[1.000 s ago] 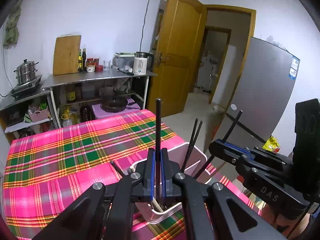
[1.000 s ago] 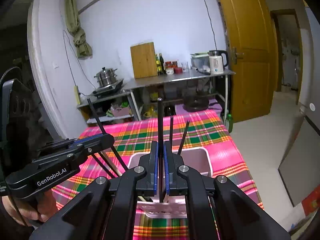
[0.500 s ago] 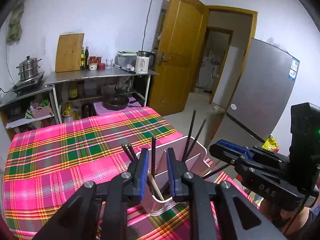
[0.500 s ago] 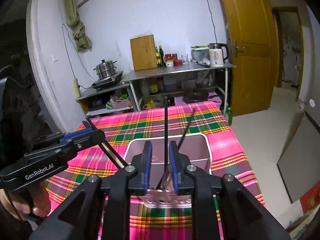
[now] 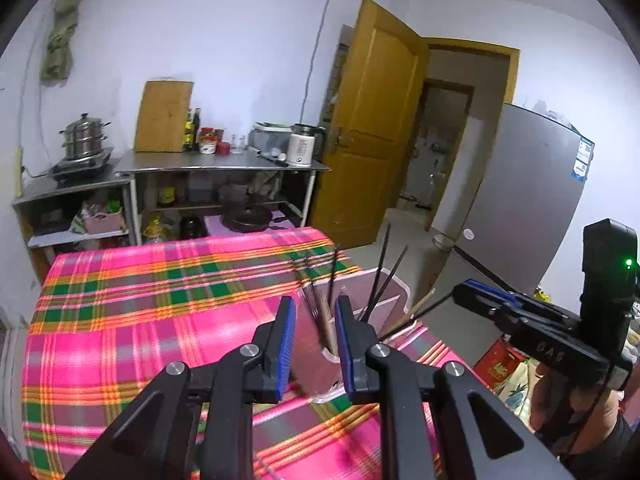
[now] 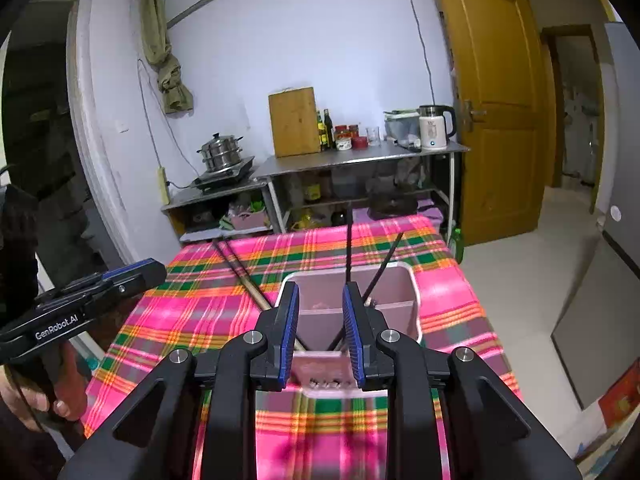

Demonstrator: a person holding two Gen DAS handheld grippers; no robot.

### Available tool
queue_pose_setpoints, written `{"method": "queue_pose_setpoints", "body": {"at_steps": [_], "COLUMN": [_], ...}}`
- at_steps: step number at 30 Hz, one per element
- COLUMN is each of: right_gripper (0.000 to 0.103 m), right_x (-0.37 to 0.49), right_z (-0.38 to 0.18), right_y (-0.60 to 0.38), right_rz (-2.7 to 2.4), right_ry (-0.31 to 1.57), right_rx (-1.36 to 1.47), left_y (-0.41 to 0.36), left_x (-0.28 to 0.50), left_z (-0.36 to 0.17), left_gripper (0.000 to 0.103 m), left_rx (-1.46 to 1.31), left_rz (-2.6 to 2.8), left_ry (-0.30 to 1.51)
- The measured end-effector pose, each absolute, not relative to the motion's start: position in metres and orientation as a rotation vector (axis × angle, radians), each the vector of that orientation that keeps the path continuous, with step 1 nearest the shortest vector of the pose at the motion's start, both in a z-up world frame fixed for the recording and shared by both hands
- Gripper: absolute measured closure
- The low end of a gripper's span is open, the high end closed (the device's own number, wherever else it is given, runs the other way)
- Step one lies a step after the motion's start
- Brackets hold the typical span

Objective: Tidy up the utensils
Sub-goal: 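Open both tools and lift them out of the pink holder, then move both tools down to the last chopsticks on the tablecloth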

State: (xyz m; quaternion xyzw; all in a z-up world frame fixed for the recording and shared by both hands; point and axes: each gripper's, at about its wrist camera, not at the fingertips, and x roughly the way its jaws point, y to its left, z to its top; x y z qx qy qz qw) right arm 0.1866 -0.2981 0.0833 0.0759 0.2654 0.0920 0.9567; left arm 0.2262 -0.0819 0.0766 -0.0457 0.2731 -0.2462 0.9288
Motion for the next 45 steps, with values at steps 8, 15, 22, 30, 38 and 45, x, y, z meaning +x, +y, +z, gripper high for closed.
{"method": "queue_pose_setpoints", "body": {"at_steps": [8, 15, 22, 30, 38, 45], "right_gripper": [0.080, 0.080, 0.080, 0.080, 0.080, 0.080], "right_x": [0.161, 0.148, 0.146, 0.153, 0.167, 0.185], "right_z": [0.058, 0.033, 0.010, -0.007, -0.029, -0.052], "right_y": [-0.283, -0.261, -0.243, -0.223, -0.207, -0.194], "right_rz": [0.231, 0.278, 0.317, 0.347, 0.375, 0.389], "right_ry": [0.607, 0.672, 0.728, 0.770, 0.822, 0.871], "right_rx": [0.160, 0.139, 0.131, 0.108, 0.089, 0.076], "left_y": [-0.044, -0.026, -0.015, -0.011, -0.003, -0.003], "left_x": [0.191, 0.175, 0.170, 0.175, 0.199, 0.233], "left_z": [0.039, 0.004, -0.025, -0.048, -0.077, -0.106], "left_gripper": [0.083, 0.083, 0.083, 0.083, 0.083, 0.083], "left_rx": [-0.123, -0.143, -0.172, -0.198, -0.254, -0.298], "left_rz": [-0.436, -0.398, -0.378, -0.353, -0.317, -0.290], "left_ry": [0.629, 0.704, 0.766, 0.820, 0.890, 0.950]}}
